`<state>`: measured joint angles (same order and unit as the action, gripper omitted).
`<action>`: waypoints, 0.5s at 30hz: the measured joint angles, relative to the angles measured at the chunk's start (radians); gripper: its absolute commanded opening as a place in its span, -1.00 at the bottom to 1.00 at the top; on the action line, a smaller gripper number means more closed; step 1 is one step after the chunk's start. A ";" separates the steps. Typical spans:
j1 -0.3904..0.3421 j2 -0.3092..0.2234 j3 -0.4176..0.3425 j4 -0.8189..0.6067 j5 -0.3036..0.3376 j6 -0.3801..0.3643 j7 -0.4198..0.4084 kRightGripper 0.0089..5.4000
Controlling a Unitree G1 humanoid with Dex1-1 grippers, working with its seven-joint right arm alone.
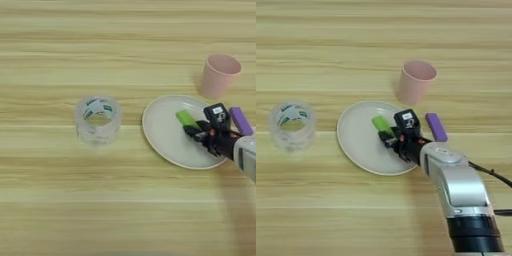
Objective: Move the objects on the table
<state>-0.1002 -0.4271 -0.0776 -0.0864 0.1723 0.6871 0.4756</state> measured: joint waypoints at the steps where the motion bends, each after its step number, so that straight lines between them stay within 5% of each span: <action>1: 0.000 -0.001 -0.006 -0.004 0.000 0.001 -0.005 -0.49; 15: 0.009 -0.032 -0.130 -0.086 0.007 0.021 -0.015 -0.49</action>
<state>-0.0912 -0.4587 -0.2078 -0.1720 0.1798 0.7086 0.4609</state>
